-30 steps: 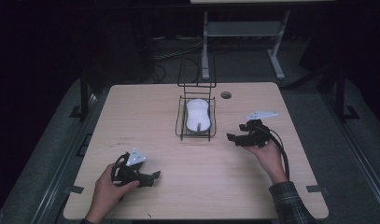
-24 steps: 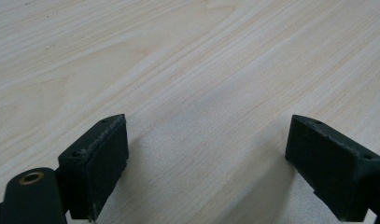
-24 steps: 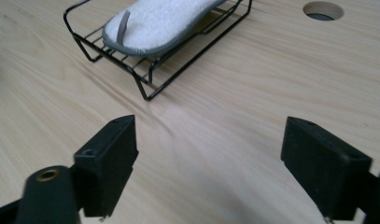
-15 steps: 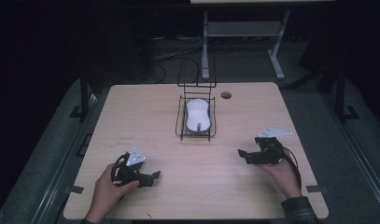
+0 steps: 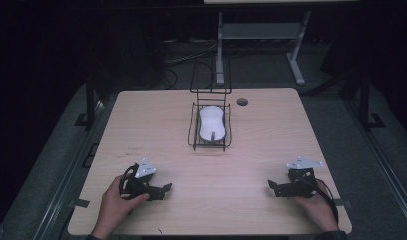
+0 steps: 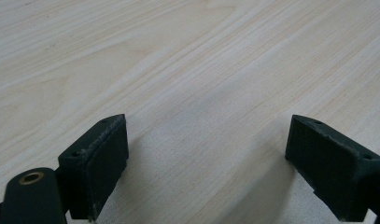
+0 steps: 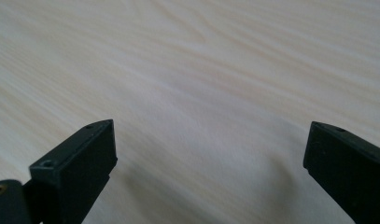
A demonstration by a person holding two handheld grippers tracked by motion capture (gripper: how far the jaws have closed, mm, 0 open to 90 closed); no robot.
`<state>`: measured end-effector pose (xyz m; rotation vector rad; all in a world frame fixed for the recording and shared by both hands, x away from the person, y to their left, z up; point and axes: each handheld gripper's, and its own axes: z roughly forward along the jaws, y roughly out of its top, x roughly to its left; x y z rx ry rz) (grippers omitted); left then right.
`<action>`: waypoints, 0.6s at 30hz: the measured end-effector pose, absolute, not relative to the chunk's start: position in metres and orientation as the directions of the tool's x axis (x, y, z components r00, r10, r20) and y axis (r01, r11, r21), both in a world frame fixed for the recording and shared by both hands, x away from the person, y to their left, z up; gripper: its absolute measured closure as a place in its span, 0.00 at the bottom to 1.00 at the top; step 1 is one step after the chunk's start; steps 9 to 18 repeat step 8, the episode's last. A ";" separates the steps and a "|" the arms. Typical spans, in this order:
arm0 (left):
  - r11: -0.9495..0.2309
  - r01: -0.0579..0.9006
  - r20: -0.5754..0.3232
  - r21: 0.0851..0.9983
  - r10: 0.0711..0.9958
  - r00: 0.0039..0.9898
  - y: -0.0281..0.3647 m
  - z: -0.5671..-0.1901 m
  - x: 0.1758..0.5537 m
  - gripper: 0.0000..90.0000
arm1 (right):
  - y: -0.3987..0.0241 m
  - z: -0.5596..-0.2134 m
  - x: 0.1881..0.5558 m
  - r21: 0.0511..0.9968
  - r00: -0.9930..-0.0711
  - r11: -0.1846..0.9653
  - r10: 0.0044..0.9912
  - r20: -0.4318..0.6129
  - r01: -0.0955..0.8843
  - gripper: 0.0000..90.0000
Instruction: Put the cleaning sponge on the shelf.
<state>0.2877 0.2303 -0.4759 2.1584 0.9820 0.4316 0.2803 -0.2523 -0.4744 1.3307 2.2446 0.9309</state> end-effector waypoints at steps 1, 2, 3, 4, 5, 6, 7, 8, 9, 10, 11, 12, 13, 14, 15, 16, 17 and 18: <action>-0.454 0.517 0.007 0.726 0.756 0.654 0.230 -0.476 0.288 0.14 | -0.254 -0.476 0.279 0.695 -0.485 0.343 0.874 0.009 0.631 0.02; -0.454 0.517 0.007 0.726 0.756 0.654 0.230 -0.476 0.288 0.14 | -0.256 -0.479 0.276 0.695 -0.480 0.345 0.877 0.001 0.631 0.02; -0.454 0.517 0.007 0.725 0.756 0.654 0.230 -0.476 0.288 0.14 | -0.258 -0.481 0.276 0.695 -0.479 0.344 0.878 0.001 0.631 0.02; -0.454 0.517 0.007 0.725 0.756 0.654 0.230 -0.476 0.288 0.14 | -0.258 -0.482 0.275 0.699 -0.477 0.334 0.879 0.011 0.632 0.02; -0.454 0.517 0.007 0.726 0.756 0.654 0.230 -0.476 0.288 0.14 | -0.259 -0.483 0.274 0.704 -0.477 0.326 0.879 0.020 0.631 0.02; -0.454 0.517 0.007 0.726 0.756 0.654 0.230 -0.476 0.288 0.14 | -0.260 -0.483 0.274 0.703 -0.476 0.323 0.879 0.025 0.634 0.02; -0.454 0.517 0.008 0.725 0.756 0.654 0.230 -0.476 0.288 0.14 | -0.260 -0.483 0.274 0.703 -0.476 0.323 0.879 0.025 0.634 0.02; -0.455 0.516 0.008 0.725 0.756 0.655 0.230 -0.476 0.288 0.14 | -0.260 -0.483 0.273 0.703 -0.473 0.321 0.881 0.026 0.635 0.02; -0.455 0.516 0.008 0.725 0.756 0.655 0.230 -0.476 0.288 0.14 | -0.260 -0.483 0.273 0.703 -0.473 0.321 0.881 0.026 0.635 0.02; -0.455 0.516 0.008 0.725 0.756 0.655 0.230 -0.476 0.288 0.14 | -0.260 -0.483 0.273 0.703 -0.473 0.321 0.881 0.026 0.635 0.02; -0.455 0.516 0.008 0.725 0.756 0.655 0.230 -0.476 0.288 0.14 | -0.260 -0.483 0.273 0.703 -0.473 0.321 0.881 0.026 0.635 0.02; -0.455 0.516 0.008 0.725 0.756 0.655 0.230 -0.476 0.288 0.14 | -0.260 -0.483 0.273 0.703 -0.473 0.321 0.881 0.026 0.635 0.02; -0.455 0.516 0.008 0.725 0.756 0.655 0.230 -0.476 0.288 0.14 | -0.260 -0.483 0.273 0.703 -0.473 0.321 0.881 0.026 0.635 0.02; -0.455 0.516 0.008 0.725 0.756 0.655 0.230 -0.476 0.288 0.14 | -0.260 -0.483 0.273 0.703 -0.473 0.321 0.881 0.026 0.635 0.02; -0.455 0.516 0.008 0.725 0.756 0.655 0.230 -0.476 0.288 0.14 | -0.260 -0.483 0.273 0.703 -0.473 0.321 0.881 0.026 0.635 0.02; -0.455 0.516 0.008 0.725 0.756 0.655 0.230 -0.476 0.288 0.14 | -0.260 -0.483 0.273 0.703 -0.473 0.321 0.881 0.026 0.635 0.02; -0.455 0.516 0.008 0.725 0.756 0.655 0.230 -0.476 0.288 0.14 | -0.260 -0.483 0.273 0.703 -0.473 0.321 0.881 0.026 0.635 0.02; -0.455 0.516 0.008 0.725 0.756 0.655 0.230 -0.476 0.288 0.14 | -0.260 -0.483 0.273 0.703 -0.473 0.321 0.881 0.026 0.635 0.02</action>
